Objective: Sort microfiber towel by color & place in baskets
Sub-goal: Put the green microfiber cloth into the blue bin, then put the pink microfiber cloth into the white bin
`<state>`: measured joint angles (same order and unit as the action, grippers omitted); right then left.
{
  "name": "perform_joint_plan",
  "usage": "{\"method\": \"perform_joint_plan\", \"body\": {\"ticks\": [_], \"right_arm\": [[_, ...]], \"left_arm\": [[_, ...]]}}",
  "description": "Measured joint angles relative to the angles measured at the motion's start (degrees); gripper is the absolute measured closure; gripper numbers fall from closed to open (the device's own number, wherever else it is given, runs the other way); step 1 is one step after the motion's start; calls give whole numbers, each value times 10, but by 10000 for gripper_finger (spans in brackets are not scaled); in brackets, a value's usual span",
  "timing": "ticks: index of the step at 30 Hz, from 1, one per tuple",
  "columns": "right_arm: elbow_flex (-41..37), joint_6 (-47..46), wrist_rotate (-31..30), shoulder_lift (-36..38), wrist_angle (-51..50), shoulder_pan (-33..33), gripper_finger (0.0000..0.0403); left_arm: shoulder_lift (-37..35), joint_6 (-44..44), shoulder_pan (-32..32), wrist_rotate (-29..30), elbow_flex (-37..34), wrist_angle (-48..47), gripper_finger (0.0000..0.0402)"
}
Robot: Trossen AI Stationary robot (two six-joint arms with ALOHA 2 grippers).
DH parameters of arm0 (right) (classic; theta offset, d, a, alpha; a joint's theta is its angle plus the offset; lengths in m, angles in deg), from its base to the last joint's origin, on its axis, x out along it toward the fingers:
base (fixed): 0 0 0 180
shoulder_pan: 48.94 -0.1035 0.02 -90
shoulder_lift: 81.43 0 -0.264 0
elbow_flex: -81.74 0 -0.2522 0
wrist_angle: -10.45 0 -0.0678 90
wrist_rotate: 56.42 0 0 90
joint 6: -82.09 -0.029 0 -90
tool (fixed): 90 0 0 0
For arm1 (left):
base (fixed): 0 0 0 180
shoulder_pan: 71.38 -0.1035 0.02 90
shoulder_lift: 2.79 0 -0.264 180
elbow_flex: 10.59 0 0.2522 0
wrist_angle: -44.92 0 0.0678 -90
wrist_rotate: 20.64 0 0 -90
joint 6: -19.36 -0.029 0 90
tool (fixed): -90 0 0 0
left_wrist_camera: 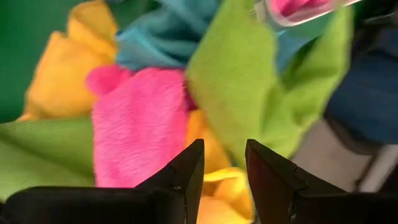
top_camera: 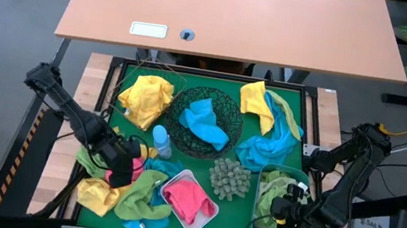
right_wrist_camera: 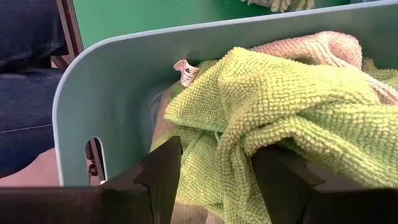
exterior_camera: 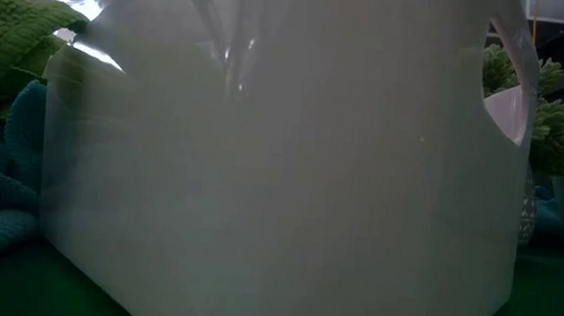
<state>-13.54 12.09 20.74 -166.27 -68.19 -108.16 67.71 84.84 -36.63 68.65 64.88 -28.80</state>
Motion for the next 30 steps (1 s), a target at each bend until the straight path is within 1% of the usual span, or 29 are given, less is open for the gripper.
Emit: {"method": "perform_joint_plan", "body": {"ticks": [7, 11, 20, 30], "right_arm": [[0, 0, 8, 0, 4, 0, 207], [0, -1, 40, 7, 4, 0, 207], [0, -1, 47, 35, 5, 0, 207], [0, -1, 49, 76, 5, 0, 207]], "left_arm": [[51, -1, 3, 2, 0, -65, 289], [79, -7, 3, 18, 0, -66, 289], [140, -73, 21, 20, 0, -65, 289], [176, -76, 40, 80, 0, -64, 289]]}}
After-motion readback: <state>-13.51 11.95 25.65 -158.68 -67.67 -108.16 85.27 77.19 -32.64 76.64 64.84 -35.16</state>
